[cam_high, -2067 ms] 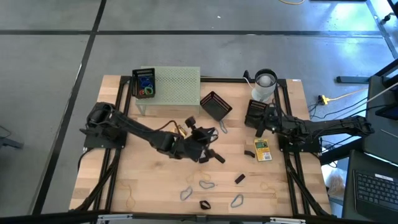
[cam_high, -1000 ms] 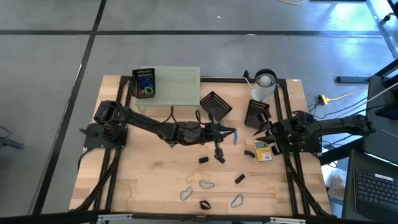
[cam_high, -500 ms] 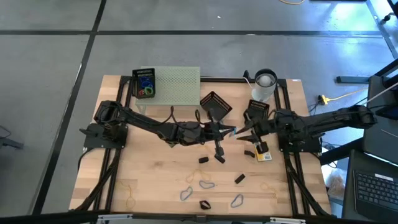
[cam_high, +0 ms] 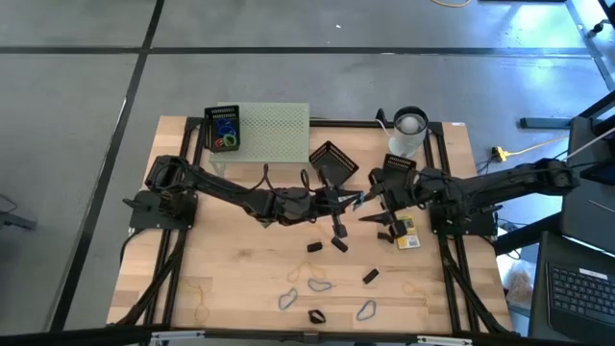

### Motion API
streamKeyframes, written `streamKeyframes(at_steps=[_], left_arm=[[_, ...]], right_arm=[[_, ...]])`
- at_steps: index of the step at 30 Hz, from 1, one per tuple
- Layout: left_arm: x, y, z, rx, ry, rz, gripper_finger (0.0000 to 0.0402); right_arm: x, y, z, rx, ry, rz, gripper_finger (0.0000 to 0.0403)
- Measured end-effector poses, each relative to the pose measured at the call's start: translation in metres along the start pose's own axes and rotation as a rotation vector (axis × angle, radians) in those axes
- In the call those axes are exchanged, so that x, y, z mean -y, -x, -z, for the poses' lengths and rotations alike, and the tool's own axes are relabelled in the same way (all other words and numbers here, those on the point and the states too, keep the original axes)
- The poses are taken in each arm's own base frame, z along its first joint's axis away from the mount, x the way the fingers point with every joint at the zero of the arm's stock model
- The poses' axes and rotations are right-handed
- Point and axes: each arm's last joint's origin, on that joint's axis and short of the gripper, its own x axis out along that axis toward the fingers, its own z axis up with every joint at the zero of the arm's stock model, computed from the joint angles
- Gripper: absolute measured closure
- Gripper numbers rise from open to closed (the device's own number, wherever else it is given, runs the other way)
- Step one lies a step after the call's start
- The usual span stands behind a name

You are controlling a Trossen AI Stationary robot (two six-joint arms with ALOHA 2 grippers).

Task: Pick & Place Office Desk Supplies
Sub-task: Put the blue rubber band into the right black bin

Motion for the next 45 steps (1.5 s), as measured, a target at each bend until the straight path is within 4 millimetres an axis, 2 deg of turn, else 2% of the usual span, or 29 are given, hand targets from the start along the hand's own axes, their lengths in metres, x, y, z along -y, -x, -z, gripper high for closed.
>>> streamKeyframes(at_steps=[7, 15, 21, 28, 38, 45], left_arm=[[-0.008, -0.005, 0.002, -0.006, 0.001, -0.023, 0.0397], [-0.011, -0.006, 0.004, -0.016, -0.004, -0.029, 0.0397], [-0.011, -0.006, 0.005, -0.037, -0.013, -0.054, 0.0400], [-0.012, -0.006, 0.008, -0.063, -0.026, -0.074, 0.0395], [-0.011, -0.006, 0.009, -0.082, -0.038, -0.071, 0.0389], [-0.011, -0.004, 0.022, -0.203, -0.108, -0.097, 0.0344]], right_arm=[[0.003, -0.009, -0.002, -0.014, -0.005, -0.001, 0.0216], [0.003, -0.012, 0.000, -0.025, 0.011, -0.001, 0.0259], [0.006, -0.012, 0.000, -0.030, 0.012, 0.079, 0.0309], [0.007, -0.012, 0.000, -0.033, 0.016, 0.129, 0.0393], [0.007, -0.012, 0.001, -0.047, -0.023, 0.129, 0.0400], [0.008, -0.011, 0.005, -0.078, -0.070, 0.135, 0.0401]])
